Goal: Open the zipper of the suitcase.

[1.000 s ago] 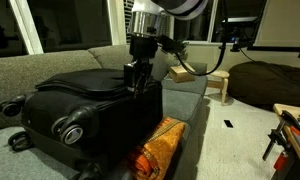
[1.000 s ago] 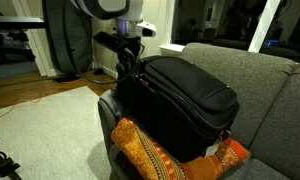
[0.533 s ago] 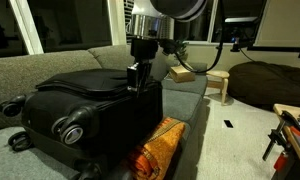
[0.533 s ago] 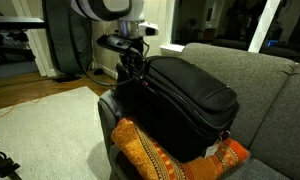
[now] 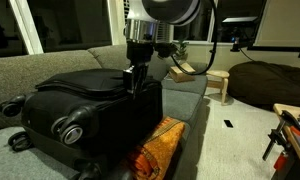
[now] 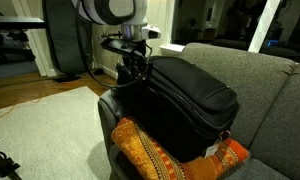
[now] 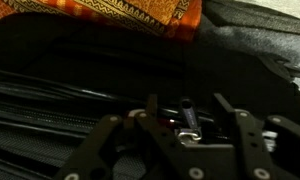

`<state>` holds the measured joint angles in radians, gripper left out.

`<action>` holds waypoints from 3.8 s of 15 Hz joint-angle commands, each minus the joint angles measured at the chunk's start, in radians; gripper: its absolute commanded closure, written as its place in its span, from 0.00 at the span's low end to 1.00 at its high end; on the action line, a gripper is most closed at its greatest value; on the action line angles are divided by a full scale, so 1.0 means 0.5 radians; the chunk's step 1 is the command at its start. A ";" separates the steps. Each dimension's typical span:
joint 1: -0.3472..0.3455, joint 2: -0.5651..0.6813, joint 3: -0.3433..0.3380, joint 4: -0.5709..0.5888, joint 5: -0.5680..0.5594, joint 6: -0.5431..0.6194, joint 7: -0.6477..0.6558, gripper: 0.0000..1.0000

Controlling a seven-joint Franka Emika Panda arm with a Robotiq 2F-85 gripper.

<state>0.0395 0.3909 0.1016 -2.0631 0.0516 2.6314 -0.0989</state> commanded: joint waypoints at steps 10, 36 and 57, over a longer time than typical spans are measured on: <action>-0.050 -0.087 0.081 -0.090 0.185 0.061 -0.092 0.95; -0.156 0.039 -0.272 0.018 0.025 0.013 0.006 0.95; -0.385 0.311 -0.463 0.295 -0.079 -0.103 -0.040 0.95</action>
<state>-0.1234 0.5180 -0.1106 -1.9511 0.0515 2.5899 -0.1218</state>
